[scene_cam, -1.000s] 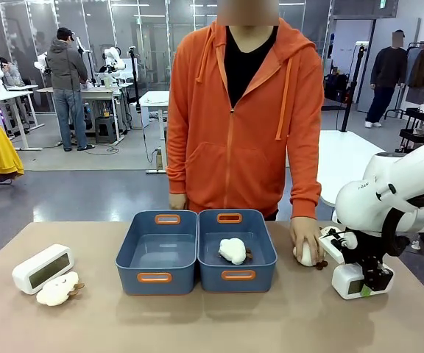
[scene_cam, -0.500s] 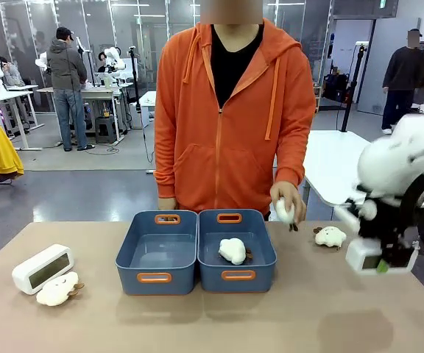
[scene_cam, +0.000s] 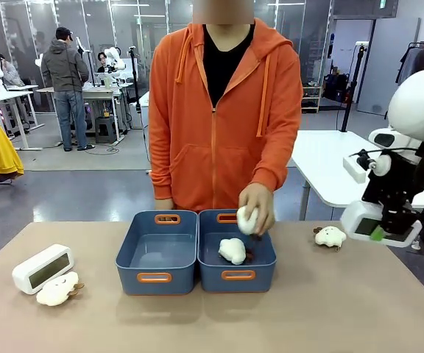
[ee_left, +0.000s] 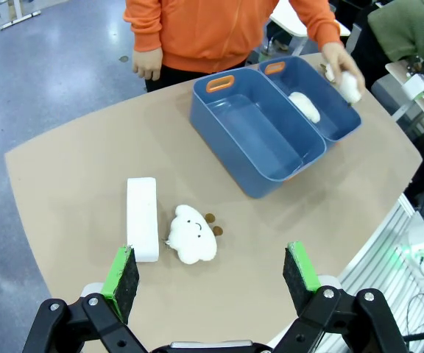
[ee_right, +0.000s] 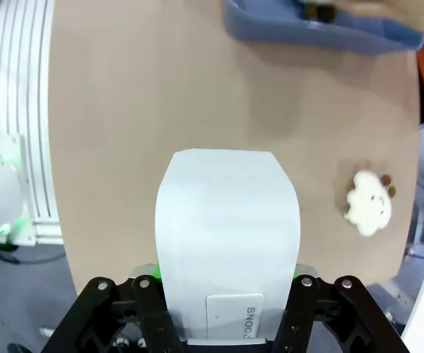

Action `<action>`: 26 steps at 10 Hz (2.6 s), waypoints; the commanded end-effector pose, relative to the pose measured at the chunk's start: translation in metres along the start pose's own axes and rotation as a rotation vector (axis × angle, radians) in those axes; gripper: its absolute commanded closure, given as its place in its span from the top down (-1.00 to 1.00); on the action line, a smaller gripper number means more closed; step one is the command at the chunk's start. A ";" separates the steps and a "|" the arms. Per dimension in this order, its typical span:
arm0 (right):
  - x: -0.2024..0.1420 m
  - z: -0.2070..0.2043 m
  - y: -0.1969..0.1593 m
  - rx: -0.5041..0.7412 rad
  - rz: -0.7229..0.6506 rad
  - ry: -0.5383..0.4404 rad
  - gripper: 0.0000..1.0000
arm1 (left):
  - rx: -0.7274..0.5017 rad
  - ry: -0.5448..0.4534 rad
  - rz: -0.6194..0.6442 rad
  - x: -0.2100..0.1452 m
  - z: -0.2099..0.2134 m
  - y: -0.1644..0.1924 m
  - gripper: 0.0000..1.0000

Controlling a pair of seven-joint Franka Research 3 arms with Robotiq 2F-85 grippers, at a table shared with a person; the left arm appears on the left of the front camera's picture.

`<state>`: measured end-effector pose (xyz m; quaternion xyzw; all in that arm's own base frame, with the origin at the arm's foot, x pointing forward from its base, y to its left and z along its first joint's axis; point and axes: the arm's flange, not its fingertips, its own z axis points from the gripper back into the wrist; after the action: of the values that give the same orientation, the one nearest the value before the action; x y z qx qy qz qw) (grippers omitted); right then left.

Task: Sort the digital clocks into the basket.
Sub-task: Pick up the Digital clock from the table and place it into the empty Plastic storage basket.

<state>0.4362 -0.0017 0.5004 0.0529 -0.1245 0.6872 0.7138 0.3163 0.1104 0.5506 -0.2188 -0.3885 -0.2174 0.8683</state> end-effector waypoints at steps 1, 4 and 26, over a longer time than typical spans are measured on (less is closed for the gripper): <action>0.003 0.011 0.008 -0.039 0.009 -0.058 -1.00 | -0.016 -0.004 -0.004 0.000 0.000 0.000 1.00; -0.098 0.062 0.023 -0.101 -0.176 -0.315 -1.00 | -0.016 -0.004 -0.004 0.000 0.000 0.000 1.00; 0.402 -0.090 0.028 -0.287 0.082 -0.199 -1.00 | -0.016 -0.004 -0.004 0.000 0.000 0.000 1.00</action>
<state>0.4023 0.3852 0.5051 0.0296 -0.2977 0.6787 0.6708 0.3164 0.1095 0.5506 -0.2185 -0.3879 -0.2176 0.8686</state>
